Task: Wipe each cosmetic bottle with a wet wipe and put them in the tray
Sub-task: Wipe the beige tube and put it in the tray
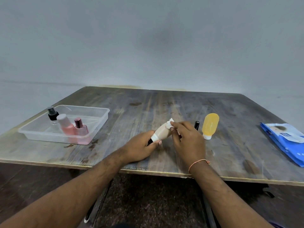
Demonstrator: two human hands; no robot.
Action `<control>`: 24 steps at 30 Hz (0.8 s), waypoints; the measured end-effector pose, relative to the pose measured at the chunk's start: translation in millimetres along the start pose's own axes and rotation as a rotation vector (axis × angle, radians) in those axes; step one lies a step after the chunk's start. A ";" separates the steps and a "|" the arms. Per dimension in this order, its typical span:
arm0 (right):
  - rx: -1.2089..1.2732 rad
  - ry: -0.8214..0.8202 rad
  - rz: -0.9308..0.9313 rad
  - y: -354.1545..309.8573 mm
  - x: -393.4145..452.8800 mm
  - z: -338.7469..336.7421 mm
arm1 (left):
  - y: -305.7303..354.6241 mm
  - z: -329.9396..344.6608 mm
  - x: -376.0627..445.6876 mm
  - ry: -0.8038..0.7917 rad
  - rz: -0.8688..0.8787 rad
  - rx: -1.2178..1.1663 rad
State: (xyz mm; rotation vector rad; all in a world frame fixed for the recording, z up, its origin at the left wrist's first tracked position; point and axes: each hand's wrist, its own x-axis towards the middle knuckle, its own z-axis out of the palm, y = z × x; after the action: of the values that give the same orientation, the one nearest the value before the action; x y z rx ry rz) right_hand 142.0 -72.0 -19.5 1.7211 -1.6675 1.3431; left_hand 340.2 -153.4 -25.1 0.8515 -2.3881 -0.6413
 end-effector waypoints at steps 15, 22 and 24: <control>0.061 -0.123 -0.222 -8.8 -4.2 -4.1 | -1.7 -8.7 2.1 -0.062 -0.149 -0.411; -0.007 0.027 0.005 -3.7 -0.7 -6.5 | 0.4 -8.4 1.3 -0.090 -0.186 -0.471; -0.004 0.058 0.054 -3.8 -0.2 -6.4 | 1.9 -8.9 0.6 -0.099 -0.182 -0.479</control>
State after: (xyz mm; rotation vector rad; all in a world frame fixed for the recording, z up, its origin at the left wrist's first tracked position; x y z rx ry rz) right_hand 143.3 -65.9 -15.5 1.6300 -1.6943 1.3993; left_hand 344.4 -154.7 -17.2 0.8388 -2.1121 -1.2899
